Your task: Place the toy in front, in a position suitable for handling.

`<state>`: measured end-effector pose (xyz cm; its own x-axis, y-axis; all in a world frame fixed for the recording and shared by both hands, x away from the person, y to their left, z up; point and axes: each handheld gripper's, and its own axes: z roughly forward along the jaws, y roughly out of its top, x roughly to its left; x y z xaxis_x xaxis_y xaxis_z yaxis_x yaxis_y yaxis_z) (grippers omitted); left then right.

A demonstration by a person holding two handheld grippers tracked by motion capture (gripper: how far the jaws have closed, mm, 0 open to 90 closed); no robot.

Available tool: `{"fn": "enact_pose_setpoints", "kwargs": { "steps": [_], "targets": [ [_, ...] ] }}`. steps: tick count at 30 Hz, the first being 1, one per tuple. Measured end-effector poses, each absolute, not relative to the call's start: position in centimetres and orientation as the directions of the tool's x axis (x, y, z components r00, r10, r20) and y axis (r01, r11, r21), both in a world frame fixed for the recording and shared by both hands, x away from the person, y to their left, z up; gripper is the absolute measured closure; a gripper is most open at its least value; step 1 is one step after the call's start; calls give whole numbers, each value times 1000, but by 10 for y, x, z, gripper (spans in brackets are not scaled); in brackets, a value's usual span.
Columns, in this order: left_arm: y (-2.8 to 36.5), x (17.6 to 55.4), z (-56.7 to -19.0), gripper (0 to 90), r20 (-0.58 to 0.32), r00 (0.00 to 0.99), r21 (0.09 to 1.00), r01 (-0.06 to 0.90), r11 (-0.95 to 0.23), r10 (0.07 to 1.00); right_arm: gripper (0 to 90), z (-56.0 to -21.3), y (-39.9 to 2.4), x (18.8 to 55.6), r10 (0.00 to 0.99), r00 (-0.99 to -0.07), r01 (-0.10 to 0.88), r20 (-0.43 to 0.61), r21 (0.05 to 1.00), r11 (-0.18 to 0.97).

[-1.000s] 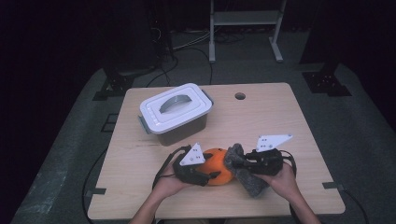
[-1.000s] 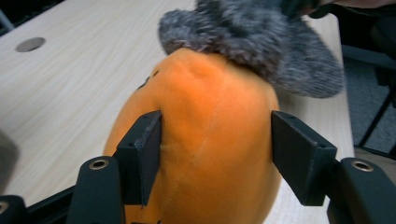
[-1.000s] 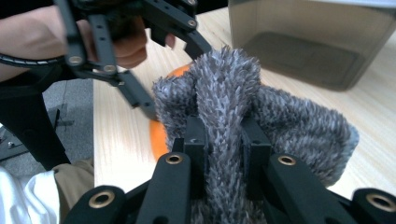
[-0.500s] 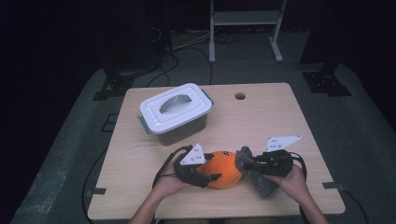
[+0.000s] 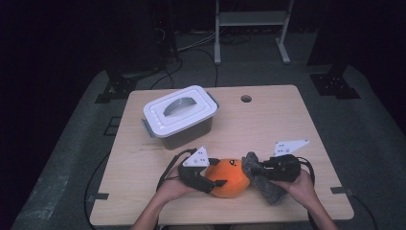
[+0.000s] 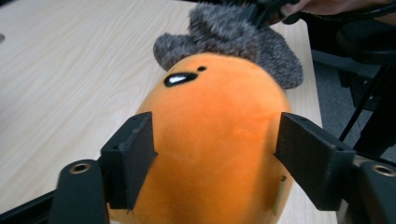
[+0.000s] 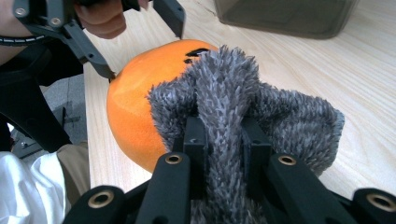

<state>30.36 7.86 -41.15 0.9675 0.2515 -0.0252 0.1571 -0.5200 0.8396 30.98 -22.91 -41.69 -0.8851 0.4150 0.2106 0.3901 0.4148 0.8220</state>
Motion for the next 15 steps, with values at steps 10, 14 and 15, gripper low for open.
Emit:
{"fn": "enact_pose_setpoints", "kwargs": {
  "steps": [10, 14, 15],
  "targets": [
    [83, 307, -409, 256, -43, 982, 855, 131, -501, 183, 754, -420, -229, 309, 373, -905, 366, 204, 820, 440],
    [79, 317, -413, 171, -47, 979, 851, 142, -506, 197, 753, -421, -229, 309, 349, -915, 352, 202, 824, 445],
    [77, 321, -417, 131, -53, 977, 842, 155, -516, 207, 753, -421, -229, 309, 344, -916, 351, 205, 824, 444]
  ]
}}
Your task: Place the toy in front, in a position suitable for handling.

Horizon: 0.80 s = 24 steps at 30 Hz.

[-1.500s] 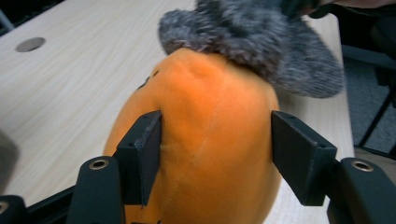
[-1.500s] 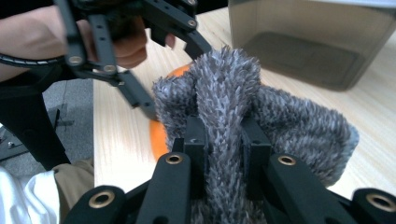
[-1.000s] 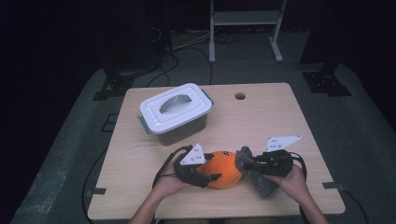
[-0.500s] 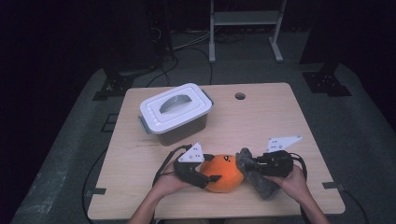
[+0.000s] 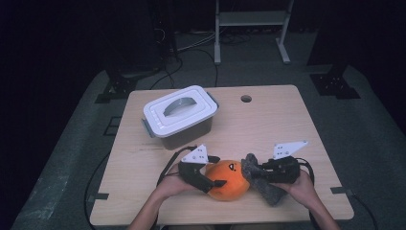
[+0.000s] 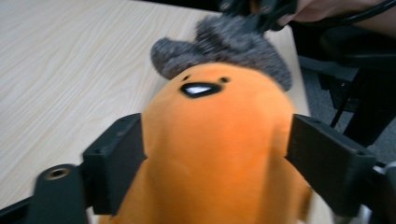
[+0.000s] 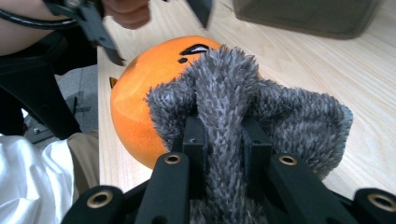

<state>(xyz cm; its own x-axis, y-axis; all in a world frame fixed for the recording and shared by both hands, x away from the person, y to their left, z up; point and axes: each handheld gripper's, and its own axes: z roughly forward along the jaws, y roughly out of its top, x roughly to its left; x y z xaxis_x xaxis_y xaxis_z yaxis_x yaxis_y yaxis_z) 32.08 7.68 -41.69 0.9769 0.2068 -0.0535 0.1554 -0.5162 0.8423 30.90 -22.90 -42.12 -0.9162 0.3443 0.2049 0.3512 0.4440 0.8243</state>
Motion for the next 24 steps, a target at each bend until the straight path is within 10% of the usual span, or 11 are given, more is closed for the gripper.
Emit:
{"fn": "enact_pose_setpoints", "kwargs": {
  "steps": [3, 7, 10, 24],
  "targets": [
    [69, 329, -428, 72, -128, 972, 821, 214, -529, 195, 752, -422, -228, 309, 334, -920, 347, 205, 824, 449],
    [69, 320, -428, 394, -76, 980, 823, 167, -542, 187, 751, -426, -231, 309, 332, -918, 358, 217, 814, 458],
    [70, 316, -424, 448, -68, 979, 829, 164, -535, 195, 751, -427, -234, 309, 333, -916, 365, 226, 813, 453],
    [84, 312, -416, 462, -47, 970, 830, 170, -531, 237, 752, -423, -260, 304, 412, -889, 388, 198, 803, 452]
  ]
}}
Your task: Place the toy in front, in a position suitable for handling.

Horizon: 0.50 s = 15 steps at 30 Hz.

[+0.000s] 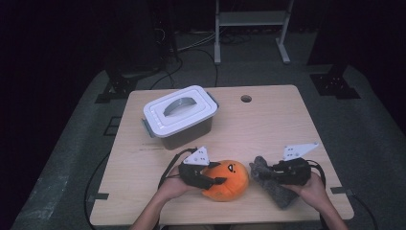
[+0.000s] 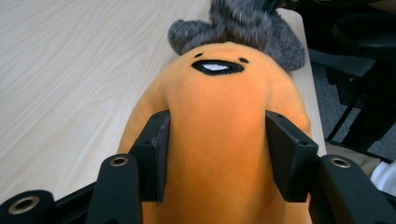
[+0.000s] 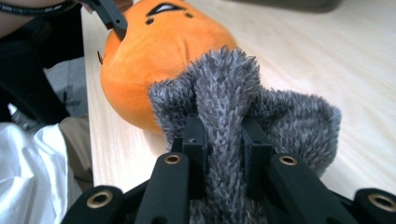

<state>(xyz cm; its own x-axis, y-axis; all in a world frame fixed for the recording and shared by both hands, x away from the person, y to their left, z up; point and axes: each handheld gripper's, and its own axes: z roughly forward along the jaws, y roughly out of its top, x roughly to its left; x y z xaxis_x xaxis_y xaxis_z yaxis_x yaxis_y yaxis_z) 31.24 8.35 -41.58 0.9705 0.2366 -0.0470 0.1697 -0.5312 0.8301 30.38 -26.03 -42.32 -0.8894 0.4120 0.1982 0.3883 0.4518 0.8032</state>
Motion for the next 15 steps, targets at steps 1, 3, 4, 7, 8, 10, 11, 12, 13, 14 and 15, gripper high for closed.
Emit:
{"fn": "enact_pose_setpoints", "kwargs": {
  "steps": [1, 3, 4, 7, 8, 10, 11, 12, 13, 14, 15],
  "targets": [
    [85, 312, -415, 462, -43, 969, 829, 171, -533, 244, 752, -421, -264, 304, 418, -887, 388, 195, 806, 447],
    [86, 311, -413, 462, -30, 967, 826, 166, -539, 252, 752, -417, -271, 304, 437, -880, 388, 188, 814, 433],
    [86, 311, -412, 462, -24, 966, 825, 164, -541, 256, 752, -416, -275, 304, 445, -877, 389, 184, 815, 430],
    [86, 309, -410, 461, -4, 963, 821, 156, -549, 268, 752, -413, -284, 305, 471, -865, 397, 171, 807, 437],
    [86, 309, -410, 459, 0, 963, 819, 156, -552, 271, 752, -413, -287, 305, 480, -862, 402, 166, 801, 444],
    [86, 309, -409, 454, 12, 960, 818, 151, -555, 279, 752, -416, -294, 306, 506, -848, 418, 158, 785, 456],
    [86, 309, -409, 454, 15, 959, 818, 150, -555, 282, 752, -416, -294, 306, 506, -848, 418, 158, 785, 456],
    [86, 309, -409, 453, 17, 959, 818, 150, -555, 284, 752, -417, -296, 306, 513, -845, 423, 154, 779, 463],
    [86, 310, -409, 452, 16, 958, 818, 152, -555, 286, 752, -419, -298, 306, 520, -841, 429, 153, 773, 468],
    [86, 310, -409, 452, 15, 957, 818, 154, -554, 289, 752, -421, -300, 307, 527, -836, 436, 152, 767, 470],
    [85, 310, -409, 450, 14, 957, 820, 155, -551, 290, 752, -423, -301, 307, 532, -834, 437, 147, 765, 473]
  ]
}}
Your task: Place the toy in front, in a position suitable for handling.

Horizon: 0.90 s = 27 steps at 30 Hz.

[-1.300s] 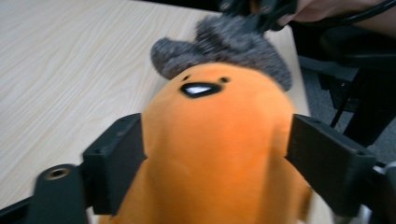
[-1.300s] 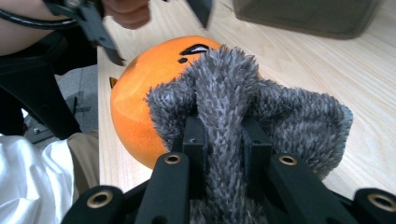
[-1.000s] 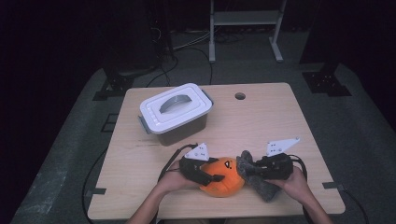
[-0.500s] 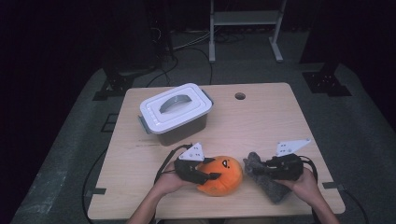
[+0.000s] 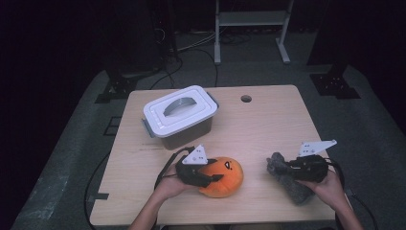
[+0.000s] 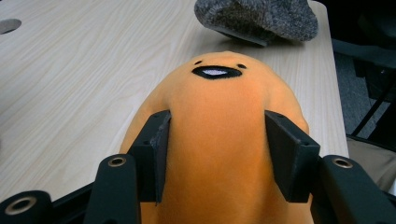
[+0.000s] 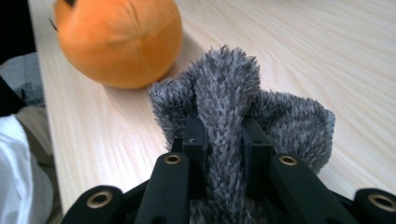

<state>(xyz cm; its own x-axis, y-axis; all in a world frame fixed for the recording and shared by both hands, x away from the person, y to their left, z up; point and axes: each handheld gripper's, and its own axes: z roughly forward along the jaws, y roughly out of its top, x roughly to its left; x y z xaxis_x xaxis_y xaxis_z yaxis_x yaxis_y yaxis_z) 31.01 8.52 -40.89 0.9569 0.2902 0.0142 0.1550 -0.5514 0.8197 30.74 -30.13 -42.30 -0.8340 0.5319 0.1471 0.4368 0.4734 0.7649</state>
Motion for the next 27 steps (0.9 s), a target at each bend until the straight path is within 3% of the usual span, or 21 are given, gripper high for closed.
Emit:
{"fn": "enact_pose_setpoints", "kwargs": {
  "steps": [11, 27],
  "targets": [
    [83, 310, -410, 390, 0, 962, 823, 155, -547, 273, 700, -449, -297, 316, 543, -816, 500, 197, 713, 492],
    [95, 316, -398, 310, -29, 961, 850, 168, -500, 275, 530, -437, -295, 315, 515, -826, 474, 229, 777, 414]
  ]
}}
